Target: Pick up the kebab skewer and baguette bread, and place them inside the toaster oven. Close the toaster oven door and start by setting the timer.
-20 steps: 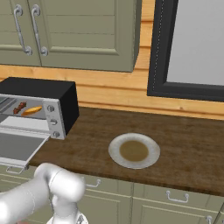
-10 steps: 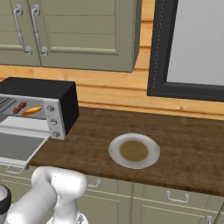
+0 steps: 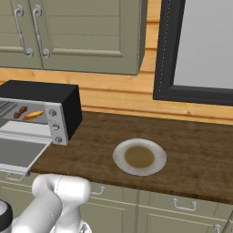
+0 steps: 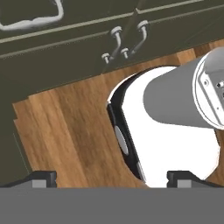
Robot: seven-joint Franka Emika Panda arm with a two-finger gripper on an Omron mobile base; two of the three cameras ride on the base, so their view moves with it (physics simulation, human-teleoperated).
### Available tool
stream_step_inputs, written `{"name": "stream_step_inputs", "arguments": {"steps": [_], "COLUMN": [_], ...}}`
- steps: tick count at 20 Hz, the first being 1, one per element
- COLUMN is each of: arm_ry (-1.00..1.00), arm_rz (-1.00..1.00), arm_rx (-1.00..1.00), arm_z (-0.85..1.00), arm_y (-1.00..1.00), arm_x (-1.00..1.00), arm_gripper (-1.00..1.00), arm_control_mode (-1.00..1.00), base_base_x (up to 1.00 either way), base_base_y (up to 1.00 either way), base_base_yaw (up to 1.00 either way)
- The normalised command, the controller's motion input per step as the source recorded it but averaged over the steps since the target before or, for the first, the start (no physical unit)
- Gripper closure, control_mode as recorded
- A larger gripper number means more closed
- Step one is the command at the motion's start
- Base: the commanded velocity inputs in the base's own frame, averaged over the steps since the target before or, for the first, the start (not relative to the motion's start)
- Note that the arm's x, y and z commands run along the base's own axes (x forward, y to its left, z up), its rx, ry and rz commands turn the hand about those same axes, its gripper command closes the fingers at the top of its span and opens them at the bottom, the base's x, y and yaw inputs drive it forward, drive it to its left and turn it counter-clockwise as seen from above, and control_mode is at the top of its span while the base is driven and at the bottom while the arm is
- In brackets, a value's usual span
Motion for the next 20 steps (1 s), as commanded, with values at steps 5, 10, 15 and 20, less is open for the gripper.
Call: {"name": "stream_step_inputs", "arguments": {"steps": [5, 10, 15, 20], "arm_ry": [-0.05, -0.04, 0.00, -0.05], "arm_rz": [0.02, 0.06, 0.12, 0.13], "arm_rx": [0.00, 0.00, 0.00, 0.00], "arm_z": [-0.18, -0.01, -0.16, -0.10], "arm_y": [0.00, 0.08, 0.17, 0.00], "arm_x": [0.55, 0.46, 0.13, 0.13], "arm_gripper": [-1.00, -1.00, -1.00, -1.00], "arm_control_mode": [-1.00, -1.00, -1.00, -1.00], "base_base_x": [0.00, 0.00, 0.00, 0.00], "base_base_y": [0.00, 0.00, 0.00, 0.00], "base_base_yaw": [0.00, 0.00, 0.00, 0.00]}}
